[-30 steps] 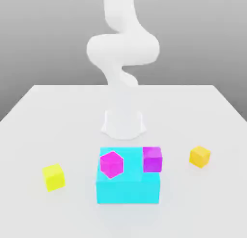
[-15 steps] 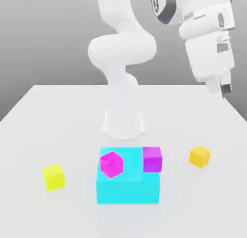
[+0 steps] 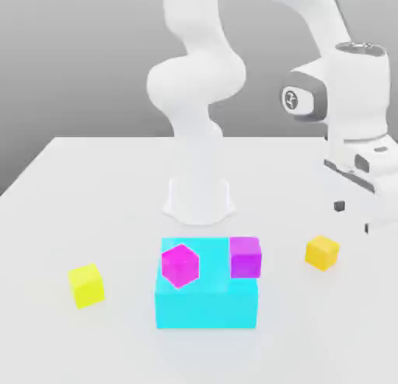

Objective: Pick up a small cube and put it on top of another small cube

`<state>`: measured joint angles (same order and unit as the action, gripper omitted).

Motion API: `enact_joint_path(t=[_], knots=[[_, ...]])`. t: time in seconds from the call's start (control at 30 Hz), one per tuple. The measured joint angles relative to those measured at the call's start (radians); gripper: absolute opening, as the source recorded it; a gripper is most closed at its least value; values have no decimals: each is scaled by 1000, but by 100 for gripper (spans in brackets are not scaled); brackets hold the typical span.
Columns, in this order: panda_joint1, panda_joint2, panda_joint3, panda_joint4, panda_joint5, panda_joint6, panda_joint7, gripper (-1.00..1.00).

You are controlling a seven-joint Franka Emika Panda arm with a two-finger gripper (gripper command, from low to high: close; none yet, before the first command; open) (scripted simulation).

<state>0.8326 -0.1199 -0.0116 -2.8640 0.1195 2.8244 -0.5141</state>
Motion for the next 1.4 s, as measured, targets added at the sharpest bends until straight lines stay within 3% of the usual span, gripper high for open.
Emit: enact_joint_path(t=[0.23,0.83,0.87,1.1,1.4], knots=[[43,98,38,-64,-116,89,-84,0],[63,376,8,-19,-165,319,-52,0],[64,385,8,-19,-165,326,-50,-100],[64,384,8,-19,-166,323,-50,-100],[48,246,15,-27,-163,208,-67,-100]])
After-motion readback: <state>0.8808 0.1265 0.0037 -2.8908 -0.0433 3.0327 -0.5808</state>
